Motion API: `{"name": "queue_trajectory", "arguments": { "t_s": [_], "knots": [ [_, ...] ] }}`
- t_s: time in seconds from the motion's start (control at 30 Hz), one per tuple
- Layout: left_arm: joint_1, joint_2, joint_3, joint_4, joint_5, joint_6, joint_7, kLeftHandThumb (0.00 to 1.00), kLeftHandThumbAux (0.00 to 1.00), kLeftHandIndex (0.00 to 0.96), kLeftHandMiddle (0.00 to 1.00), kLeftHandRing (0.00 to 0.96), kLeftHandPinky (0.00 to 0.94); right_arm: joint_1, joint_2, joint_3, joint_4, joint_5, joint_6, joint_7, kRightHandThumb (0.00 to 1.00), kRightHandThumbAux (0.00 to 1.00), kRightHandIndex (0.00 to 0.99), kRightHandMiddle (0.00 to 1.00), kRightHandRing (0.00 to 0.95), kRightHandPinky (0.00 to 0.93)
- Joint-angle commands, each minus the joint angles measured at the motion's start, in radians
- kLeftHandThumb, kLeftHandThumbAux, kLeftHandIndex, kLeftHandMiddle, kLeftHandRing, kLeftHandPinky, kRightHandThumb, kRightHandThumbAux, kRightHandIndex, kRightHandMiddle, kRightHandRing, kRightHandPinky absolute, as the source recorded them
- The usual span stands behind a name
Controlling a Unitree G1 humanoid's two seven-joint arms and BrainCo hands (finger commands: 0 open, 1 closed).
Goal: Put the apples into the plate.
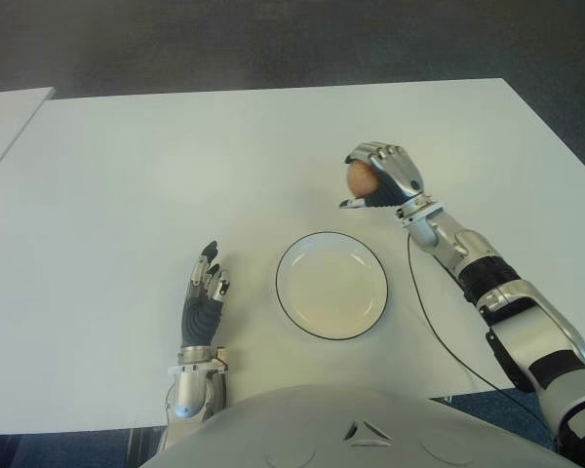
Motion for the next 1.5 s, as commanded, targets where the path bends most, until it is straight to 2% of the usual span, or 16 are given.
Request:
{"name": "queue_trajectory", "arguments": {
  "t_s": [0.03, 0.2, 0.4, 0.6, 0.73, 0.93, 1.27, 1.5],
  "knots": [
    [0.038, 0.0, -0.009, 0.098, 0.007, 0.1, -0.006, 0.003, 0.405, 0.0, 0.0, 0.0, 0.003, 0.068, 0.004, 0.026, -0.138, -0.032, -0.036, 0.036, 0.744, 0.708, 0.441, 0.871, 0.861, 0.843],
    [0.035, 0.005, -0.018, 0.099, 0.0, 0.101, -0.022, 0.008, 0.413, 0.0, 0.0, 0.0, 0.0, 0.108, 0.005, 0.053, -0.209, -0.071, -0.081, 0.053, 0.743, 0.708, 0.441, 0.867, 0.86, 0.848],
    [0.031, 0.008, -0.022, 0.103, 0.007, 0.097, -0.016, 0.012, 0.416, 0.0, 0.0, 0.0, 0.001, 0.125, 0.031, 0.073, -0.233, -0.12, -0.09, 0.052, 0.74, 0.708, 0.441, 0.863, 0.859, 0.859],
    [0.029, -0.018, -0.011, 0.104, -0.016, 0.105, 0.005, 0.011, 0.394, 0.0, 0.0, 0.0, 0.011, 0.139, 0.027, 0.083, -0.273, -0.157, -0.11, 0.052, 0.739, 0.709, 0.441, 0.859, 0.857, 0.863],
    [0.025, -0.026, -0.005, 0.108, -0.027, 0.109, 0.007, 0.014, 0.387, 0.001, 0.0, 0.0, 0.016, 0.149, 0.022, 0.082, -0.295, -0.164, -0.117, 0.061, 0.739, 0.709, 0.441, 0.856, 0.855, 0.863],
    [0.01, -0.036, 0.001, 0.131, -0.032, 0.096, 0.016, 0.018, 0.372, 0.012, 0.005, 0.0, 0.007, 0.192, 0.002, 0.075, -0.392, -0.154, -0.135, 0.105, 0.736, 0.709, 0.441, 0.854, 0.854, 0.863],
    [0.002, -0.05, -0.004, 0.144, -0.019, 0.082, 0.017, 0.027, 0.366, 0.01, 0.01, 0.0, 0.01, 0.26, 0.005, 0.07, -0.488, -0.169, -0.152, 0.125, 0.737, 0.708, 0.441, 0.852, 0.853, 0.861],
    [0.003, -0.05, -0.008, 0.148, -0.029, 0.071, 0.004, 0.037, 0.372, 0.012, 0.034, 0.0, 0.014, 0.296, -0.026, 0.059, -0.543, -0.168, -0.179, 0.164, 0.738, 0.707, 0.442, 0.847, 0.852, 0.863]
  ]
}}
